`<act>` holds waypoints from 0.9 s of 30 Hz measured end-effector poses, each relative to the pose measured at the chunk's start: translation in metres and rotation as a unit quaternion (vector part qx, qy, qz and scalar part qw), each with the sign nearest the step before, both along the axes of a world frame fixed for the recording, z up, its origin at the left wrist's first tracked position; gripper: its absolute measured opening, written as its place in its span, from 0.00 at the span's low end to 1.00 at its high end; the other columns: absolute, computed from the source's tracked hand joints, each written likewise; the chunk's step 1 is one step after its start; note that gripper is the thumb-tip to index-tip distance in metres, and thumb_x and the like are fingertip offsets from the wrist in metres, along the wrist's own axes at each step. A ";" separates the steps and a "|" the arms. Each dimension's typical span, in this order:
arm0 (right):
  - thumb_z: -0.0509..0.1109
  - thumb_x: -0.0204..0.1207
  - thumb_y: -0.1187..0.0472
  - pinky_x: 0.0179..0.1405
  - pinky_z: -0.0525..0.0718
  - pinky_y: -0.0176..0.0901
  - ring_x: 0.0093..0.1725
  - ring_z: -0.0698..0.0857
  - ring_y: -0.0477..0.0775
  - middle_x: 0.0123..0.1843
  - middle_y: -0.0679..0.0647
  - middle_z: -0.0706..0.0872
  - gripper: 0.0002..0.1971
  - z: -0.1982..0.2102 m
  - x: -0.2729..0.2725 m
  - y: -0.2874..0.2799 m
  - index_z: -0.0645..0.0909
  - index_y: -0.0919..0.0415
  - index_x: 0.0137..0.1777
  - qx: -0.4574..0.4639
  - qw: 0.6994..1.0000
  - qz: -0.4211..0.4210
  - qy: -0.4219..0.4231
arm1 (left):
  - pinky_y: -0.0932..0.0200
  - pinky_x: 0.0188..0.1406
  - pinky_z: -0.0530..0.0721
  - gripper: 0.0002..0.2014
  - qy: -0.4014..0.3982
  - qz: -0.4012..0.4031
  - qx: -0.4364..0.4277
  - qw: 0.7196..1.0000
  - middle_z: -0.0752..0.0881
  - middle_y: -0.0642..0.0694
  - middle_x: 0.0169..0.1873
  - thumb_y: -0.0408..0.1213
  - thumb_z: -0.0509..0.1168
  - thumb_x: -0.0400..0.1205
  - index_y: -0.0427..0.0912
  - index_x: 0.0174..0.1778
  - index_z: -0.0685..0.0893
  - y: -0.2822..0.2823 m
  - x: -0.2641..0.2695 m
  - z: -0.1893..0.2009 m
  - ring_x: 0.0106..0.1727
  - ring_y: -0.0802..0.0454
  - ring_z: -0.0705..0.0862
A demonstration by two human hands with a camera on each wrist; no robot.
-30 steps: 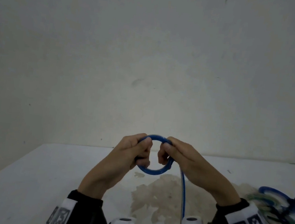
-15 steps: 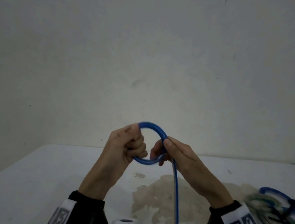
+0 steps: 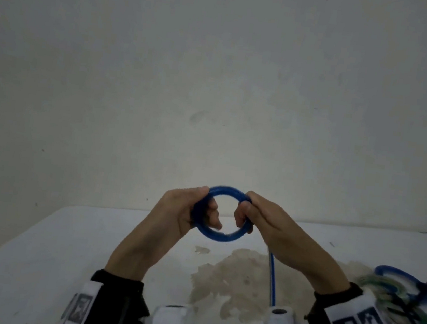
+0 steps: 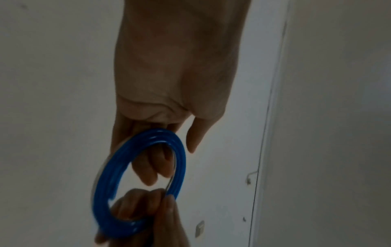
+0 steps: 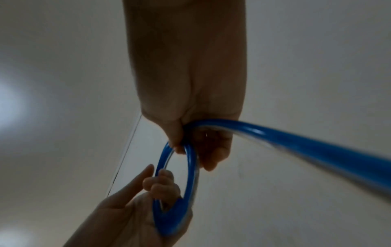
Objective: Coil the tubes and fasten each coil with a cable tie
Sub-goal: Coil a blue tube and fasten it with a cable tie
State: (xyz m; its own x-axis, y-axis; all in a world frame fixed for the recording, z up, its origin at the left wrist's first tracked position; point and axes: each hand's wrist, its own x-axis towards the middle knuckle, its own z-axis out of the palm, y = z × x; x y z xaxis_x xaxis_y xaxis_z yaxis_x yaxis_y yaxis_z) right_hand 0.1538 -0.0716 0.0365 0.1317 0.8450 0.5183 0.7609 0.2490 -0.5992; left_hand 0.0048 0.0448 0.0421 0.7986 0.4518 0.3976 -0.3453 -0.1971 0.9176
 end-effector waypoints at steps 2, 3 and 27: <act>0.49 0.85 0.54 0.42 0.75 0.41 0.35 0.74 0.46 0.34 0.47 0.76 0.15 0.000 -0.003 -0.002 0.71 0.57 0.39 -0.061 0.997 -0.018 -0.048 | 0.60 0.40 0.83 0.17 0.058 0.035 0.100 0.993 0.82 0.47 0.25 0.40 0.53 0.85 0.36 0.41 0.83 0.000 -0.001 0.000 0.31 0.53 0.82; 0.49 0.85 0.54 0.42 0.75 0.41 0.35 0.73 0.46 0.34 0.47 0.76 0.15 0.001 -0.006 -0.002 0.70 0.57 0.39 -0.076 0.995 -0.019 -0.054 | 0.59 0.39 0.83 0.17 0.069 0.044 0.132 0.988 0.79 0.50 0.24 0.42 0.54 0.85 0.36 0.40 0.82 -0.002 -0.001 0.000 0.29 0.54 0.79; 0.50 0.85 0.56 0.42 0.75 0.42 0.35 0.74 0.46 0.33 0.47 0.76 0.17 -0.006 -0.011 0.006 0.72 0.56 0.36 -0.023 1.000 0.021 0.007 | 0.65 0.37 0.80 0.15 0.033 0.059 0.193 0.979 0.81 0.47 0.24 0.39 0.57 0.83 0.31 0.42 0.82 0.002 -0.004 0.001 0.29 0.51 0.82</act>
State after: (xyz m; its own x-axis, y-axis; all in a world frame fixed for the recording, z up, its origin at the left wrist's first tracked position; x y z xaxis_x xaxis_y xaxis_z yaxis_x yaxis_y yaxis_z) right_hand 0.1423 -0.0659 0.0310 0.1031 0.8726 0.4774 0.7424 0.2520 -0.6208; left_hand 0.0008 0.0470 0.0434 0.7797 0.3676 0.5068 -0.2427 -0.5688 0.7859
